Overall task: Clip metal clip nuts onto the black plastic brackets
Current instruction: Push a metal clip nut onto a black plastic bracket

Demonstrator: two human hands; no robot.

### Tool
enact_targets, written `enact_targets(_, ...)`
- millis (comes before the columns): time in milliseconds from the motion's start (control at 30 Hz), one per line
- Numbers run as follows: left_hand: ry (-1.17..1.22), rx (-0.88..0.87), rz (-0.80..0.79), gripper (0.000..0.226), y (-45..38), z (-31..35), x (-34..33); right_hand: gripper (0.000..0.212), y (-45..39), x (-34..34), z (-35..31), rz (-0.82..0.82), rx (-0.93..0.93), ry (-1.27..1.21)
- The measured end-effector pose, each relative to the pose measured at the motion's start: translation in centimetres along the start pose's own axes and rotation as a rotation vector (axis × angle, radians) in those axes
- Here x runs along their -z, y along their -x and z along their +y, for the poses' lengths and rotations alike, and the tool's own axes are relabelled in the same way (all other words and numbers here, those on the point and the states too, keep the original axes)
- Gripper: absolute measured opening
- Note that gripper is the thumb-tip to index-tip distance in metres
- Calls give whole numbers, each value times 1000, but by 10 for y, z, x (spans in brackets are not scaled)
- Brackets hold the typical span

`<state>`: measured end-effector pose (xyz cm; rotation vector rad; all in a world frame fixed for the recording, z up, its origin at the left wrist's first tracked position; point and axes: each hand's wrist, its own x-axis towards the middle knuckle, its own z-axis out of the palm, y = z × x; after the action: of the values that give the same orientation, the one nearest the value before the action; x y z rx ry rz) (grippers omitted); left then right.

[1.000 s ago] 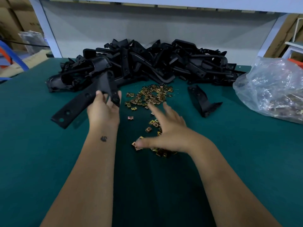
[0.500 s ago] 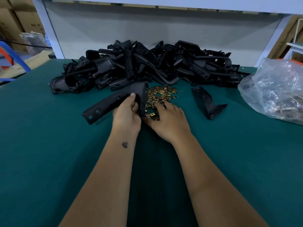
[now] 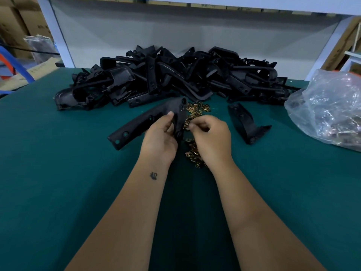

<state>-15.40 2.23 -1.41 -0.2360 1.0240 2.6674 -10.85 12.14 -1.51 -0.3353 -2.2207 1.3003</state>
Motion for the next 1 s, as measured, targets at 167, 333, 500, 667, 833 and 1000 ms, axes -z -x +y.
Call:
enact_targets(167,-39,7,5,8,-2,-2,2,18,-7,5,-1,134,-168,-420)
enact_targets(333,-79,-43,82,42,1,-8,-5,24,-9,9,0,84,-205,-653)
enact_targets(500,-26,-81,162,46,1,-13,-10,29,-10,9,0,14,-200,-698)
enact_targets(667,11,10,38,11,3,-14,-15,22,-11,12,0,28,-234,-787)
enact_targets(833,33,15,-90,35,2,-8,-9,19,-11,13,0,17,-233,-808)
enact_targets(1000,6,70,-135,25,8,-5,-10,20,-11,14,-1,36,-215,-736)
